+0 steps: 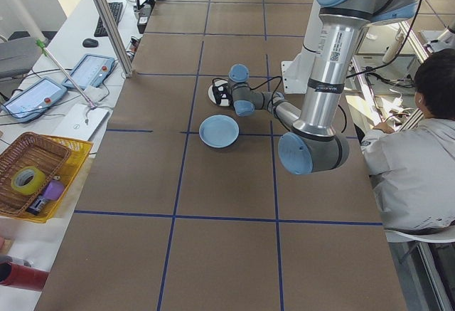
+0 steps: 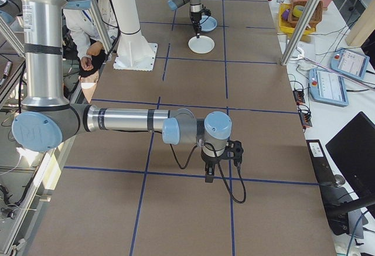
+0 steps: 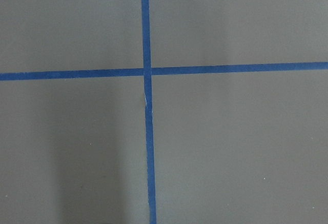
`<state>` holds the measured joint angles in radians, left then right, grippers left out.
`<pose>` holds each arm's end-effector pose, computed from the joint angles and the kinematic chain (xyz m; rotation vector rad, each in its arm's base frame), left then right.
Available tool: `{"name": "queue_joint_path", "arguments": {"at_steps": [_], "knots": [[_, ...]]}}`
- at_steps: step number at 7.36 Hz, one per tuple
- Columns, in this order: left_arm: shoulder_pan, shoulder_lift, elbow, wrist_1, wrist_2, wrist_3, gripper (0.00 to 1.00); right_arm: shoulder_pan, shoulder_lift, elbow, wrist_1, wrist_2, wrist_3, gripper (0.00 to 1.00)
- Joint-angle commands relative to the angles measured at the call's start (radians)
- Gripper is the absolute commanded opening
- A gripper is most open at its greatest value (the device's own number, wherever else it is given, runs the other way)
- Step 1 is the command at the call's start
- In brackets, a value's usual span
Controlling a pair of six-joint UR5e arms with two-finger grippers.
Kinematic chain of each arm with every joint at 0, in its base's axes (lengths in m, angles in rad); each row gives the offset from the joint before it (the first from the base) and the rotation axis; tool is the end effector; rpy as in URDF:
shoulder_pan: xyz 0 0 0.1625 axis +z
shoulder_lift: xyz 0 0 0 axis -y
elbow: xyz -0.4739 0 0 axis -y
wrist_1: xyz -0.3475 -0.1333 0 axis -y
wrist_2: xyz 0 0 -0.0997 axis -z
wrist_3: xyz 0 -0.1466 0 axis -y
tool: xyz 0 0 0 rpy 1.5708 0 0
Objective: Stack plate in center
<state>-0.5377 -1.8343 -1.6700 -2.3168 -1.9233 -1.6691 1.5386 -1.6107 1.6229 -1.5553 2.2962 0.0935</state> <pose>0.4867 -0.3865 0.4688 -0.0692 1.1445 -0.3701 0.0221 -0.4322 0.7387 -0.0191 -0.7257 0.0485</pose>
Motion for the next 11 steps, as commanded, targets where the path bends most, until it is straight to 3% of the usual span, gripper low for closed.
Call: {"name": "queue_joint_path", "arguments": {"at_steps": [1,3,4,7,9,11], "knots": [[-0.005,0.006,-0.017,-0.004,-0.101,0.002,0.00,0.000,0.000,0.000,0.000,0.000,-0.001,1.00],[-0.107,0.018,-0.074,-0.007,-0.182,0.090,0.00,0.000,0.000,0.000,0.000,-0.001,-0.001,1.00],[-0.193,0.045,-0.076,-0.012,-0.253,0.148,0.00,0.000,0.000,0.000,0.001,-0.001,0.000,1.00],[-0.364,0.232,-0.071,-0.061,-0.367,0.450,0.00,0.000,0.000,0.000,0.000,-0.001,-0.001,1.00],[-0.381,0.306,-0.015,-0.105,-0.387,0.537,0.00,0.000,0.000,0.000,0.000,-0.001,-0.001,1.00],[-0.380,0.293,0.070,-0.194,-0.387,0.532,0.00,0.000,0.000,0.000,0.000,0.000,-0.001,1.00]]}}
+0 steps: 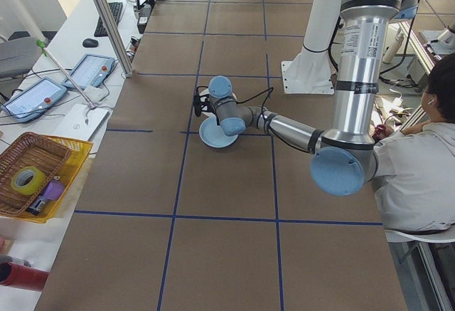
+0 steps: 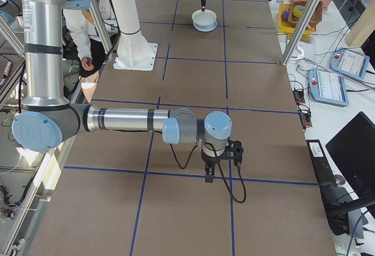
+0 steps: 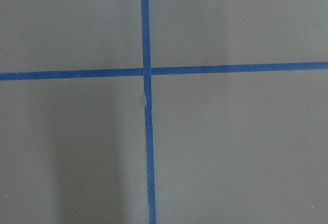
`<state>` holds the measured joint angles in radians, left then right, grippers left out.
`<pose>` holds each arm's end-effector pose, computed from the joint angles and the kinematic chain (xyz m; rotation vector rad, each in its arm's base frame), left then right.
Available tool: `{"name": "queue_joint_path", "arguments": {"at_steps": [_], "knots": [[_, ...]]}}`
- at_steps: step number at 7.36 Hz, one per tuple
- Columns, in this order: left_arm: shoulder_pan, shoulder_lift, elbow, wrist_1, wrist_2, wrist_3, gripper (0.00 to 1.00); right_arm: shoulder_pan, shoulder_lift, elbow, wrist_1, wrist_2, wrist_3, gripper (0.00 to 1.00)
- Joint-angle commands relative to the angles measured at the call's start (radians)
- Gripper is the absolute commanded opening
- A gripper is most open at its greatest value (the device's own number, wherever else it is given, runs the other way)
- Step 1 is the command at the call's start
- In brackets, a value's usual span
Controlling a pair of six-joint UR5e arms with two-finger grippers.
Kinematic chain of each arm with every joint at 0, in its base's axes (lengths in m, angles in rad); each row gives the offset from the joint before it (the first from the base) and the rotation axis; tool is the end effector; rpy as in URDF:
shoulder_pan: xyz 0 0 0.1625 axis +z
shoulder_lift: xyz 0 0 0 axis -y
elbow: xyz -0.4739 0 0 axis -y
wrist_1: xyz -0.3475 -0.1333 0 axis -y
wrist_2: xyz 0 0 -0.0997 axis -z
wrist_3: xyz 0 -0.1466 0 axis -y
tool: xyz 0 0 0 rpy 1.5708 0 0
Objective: Stack plate in center
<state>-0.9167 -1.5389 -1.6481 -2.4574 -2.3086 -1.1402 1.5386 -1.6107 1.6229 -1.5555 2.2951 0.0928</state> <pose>0.2636 -0.4009 0.6050 0.0204 1.1141 -0.0912 0.0223 -0.4322 0.7388 -0.0190 -0.7246 0.0480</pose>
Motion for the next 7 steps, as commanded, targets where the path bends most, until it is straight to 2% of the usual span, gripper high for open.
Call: {"name": "queue_joint_path", "arguments": {"at_steps": [1,4,5,6,7], "knots": [[0.004,-0.006,0.050,-0.054,-0.002,0.001,0.00,0.000,0.000,0.000,0.000,0.001,-0.001,1.00],[0.007,-0.009,0.054,-0.052,-0.003,-0.003,0.00,0.000,0.000,0.000,0.000,0.001,0.001,1.00],[0.009,-0.009,0.057,-0.052,-0.002,-0.003,0.06,0.000,0.000,0.000,0.000,0.000,-0.001,1.00],[0.009,-0.012,0.065,-0.058,-0.002,-0.004,0.99,0.000,0.000,0.000,0.000,0.001,0.001,1.00],[0.009,-0.017,0.063,-0.058,-0.002,-0.003,1.00,0.000,0.000,0.000,0.000,0.001,-0.001,1.00]]}}
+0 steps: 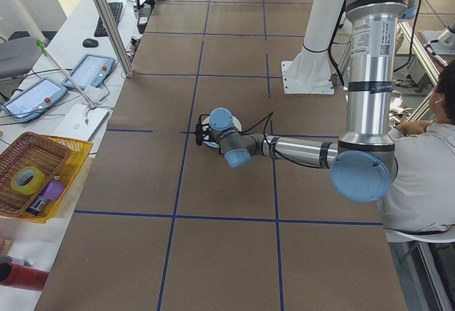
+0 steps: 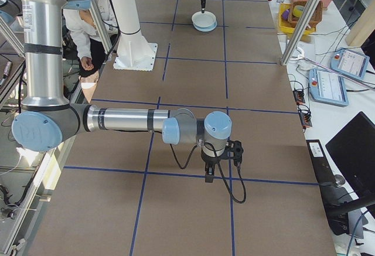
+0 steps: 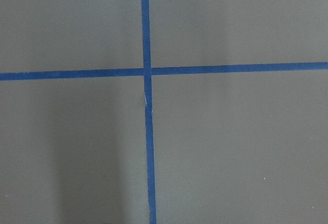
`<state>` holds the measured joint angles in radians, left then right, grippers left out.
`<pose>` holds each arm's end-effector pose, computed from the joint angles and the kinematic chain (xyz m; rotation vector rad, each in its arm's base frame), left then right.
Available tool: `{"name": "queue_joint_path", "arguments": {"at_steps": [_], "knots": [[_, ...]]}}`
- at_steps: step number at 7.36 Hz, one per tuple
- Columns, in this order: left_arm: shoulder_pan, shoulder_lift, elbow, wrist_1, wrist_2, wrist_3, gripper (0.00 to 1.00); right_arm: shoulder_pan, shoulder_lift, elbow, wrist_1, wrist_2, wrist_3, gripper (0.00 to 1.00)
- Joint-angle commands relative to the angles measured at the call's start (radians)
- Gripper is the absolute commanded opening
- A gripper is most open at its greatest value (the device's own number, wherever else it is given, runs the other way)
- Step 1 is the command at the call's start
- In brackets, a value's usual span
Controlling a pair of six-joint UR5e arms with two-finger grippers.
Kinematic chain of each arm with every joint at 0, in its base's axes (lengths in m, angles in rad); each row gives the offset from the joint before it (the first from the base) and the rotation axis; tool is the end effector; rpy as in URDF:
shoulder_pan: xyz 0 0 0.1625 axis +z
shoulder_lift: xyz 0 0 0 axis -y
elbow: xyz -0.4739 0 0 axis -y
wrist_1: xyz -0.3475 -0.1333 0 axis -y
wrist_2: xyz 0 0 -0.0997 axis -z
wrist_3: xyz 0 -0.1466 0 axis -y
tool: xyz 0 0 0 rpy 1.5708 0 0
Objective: Stack plate in center
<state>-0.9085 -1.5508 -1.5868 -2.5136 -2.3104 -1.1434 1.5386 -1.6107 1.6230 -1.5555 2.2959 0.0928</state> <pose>0.2706 -0.4031 0.6212 0.0172 1.1194 -0.0829 0.0222 -0.4322 0.7387 -0.0190 -0.7254 0.0479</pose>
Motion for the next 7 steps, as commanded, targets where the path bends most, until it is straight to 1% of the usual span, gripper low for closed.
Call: {"name": "queue_joint_path", "arguments": {"at_steps": [1,2,3,4,5,6,7], "knots": [[-0.003,-0.005,-0.002,-0.002,-0.001,0.001,1.00,0.000,0.000,0.000,0.000,0.000,0.001,1.00],[-0.018,0.001,-0.005,-0.001,-0.048,0.005,1.00,0.000,0.000,0.000,0.000,-0.001,-0.001,1.00],[-0.102,0.008,-0.001,0.005,-0.132,0.017,1.00,0.000,0.000,0.000,0.000,-0.001,0.001,1.00],[-0.174,0.011,0.004,0.009,-0.138,0.052,1.00,0.000,0.000,0.000,0.000,0.000,0.001,1.00],[-0.217,0.041,0.007,0.030,-0.132,0.180,1.00,0.000,0.000,0.000,0.000,0.000,0.001,1.00],[-0.275,0.076,0.004,0.097,-0.124,0.336,1.00,0.002,0.000,0.000,0.000,-0.001,0.001,1.00],[-0.320,0.099,0.004,0.198,-0.104,0.505,1.00,0.000,0.000,0.000,0.000,-0.001,0.001,1.00]]}}
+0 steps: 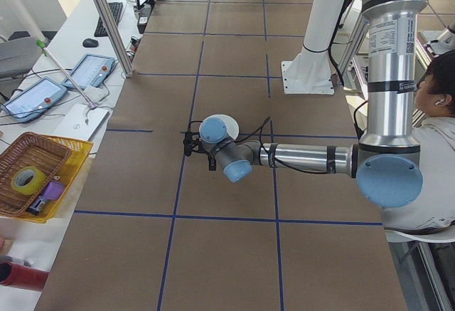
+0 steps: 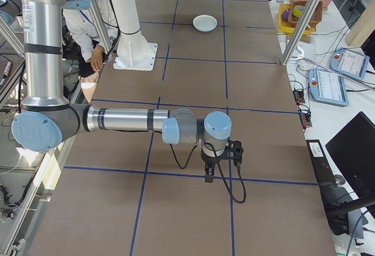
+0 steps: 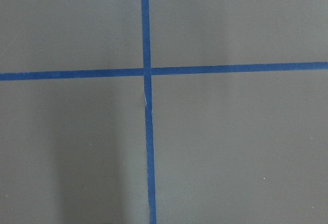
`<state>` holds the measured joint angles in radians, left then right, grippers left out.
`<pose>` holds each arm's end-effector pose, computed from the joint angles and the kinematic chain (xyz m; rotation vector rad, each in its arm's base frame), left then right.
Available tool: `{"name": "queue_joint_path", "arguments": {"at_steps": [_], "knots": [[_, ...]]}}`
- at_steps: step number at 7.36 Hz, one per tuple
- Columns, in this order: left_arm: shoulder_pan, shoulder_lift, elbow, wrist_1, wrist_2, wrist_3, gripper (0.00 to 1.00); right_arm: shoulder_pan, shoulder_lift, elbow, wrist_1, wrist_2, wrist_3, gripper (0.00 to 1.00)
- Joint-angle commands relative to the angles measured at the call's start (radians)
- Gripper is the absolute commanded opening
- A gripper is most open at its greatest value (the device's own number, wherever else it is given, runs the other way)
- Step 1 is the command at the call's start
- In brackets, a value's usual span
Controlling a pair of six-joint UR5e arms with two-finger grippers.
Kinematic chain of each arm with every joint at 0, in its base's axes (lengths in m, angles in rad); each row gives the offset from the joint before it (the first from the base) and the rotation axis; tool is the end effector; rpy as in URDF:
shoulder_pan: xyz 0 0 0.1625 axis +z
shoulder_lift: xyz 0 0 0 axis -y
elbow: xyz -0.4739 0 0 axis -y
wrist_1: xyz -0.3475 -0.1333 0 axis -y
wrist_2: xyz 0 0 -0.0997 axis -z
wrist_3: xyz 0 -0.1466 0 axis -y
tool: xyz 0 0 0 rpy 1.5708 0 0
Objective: Stack plate in center
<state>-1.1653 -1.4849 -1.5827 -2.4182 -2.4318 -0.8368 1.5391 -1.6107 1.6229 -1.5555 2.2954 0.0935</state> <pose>0.1548 -0.4167 0.6591 0.1130 1.0800 -0.0554 0.0224 -0.4322 0.7388 -0.0191 -0.7249 0.0491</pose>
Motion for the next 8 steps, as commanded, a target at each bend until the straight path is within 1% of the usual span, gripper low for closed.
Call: {"name": "queue_joint_path", "arguments": {"at_steps": [1,2,3,4,5,6,7,8], "knots": [[-0.135,0.032,-0.009,0.248,0.099,0.392,1.00,-0.001,0.000,0.000,0.000,-0.001,0.000,1.00],[-0.236,0.029,-0.017,0.398,0.127,0.602,1.00,-0.001,0.000,0.000,0.000,-0.001,0.000,1.00],[-0.332,0.026,-0.034,0.547,0.132,0.777,1.00,-0.001,0.000,0.000,0.000,0.001,0.000,1.00],[-0.385,0.020,-0.058,0.668,0.132,0.864,1.00,-0.001,0.000,0.000,0.000,0.001,-0.001,1.00],[-0.392,-0.004,-0.078,0.765,0.129,0.875,1.00,-0.001,0.000,0.000,0.000,0.001,0.000,1.00],[-0.399,-0.012,-0.082,0.778,0.116,0.875,1.00,-0.001,0.000,0.000,0.000,0.001,0.000,1.00],[-0.399,-0.012,-0.082,0.769,0.093,0.871,1.00,-0.001,0.000,0.000,0.000,-0.001,0.000,1.00],[-0.399,-0.011,-0.085,0.759,0.080,0.872,1.00,-0.001,0.000,0.000,0.000,0.001,-0.001,1.00]]}}
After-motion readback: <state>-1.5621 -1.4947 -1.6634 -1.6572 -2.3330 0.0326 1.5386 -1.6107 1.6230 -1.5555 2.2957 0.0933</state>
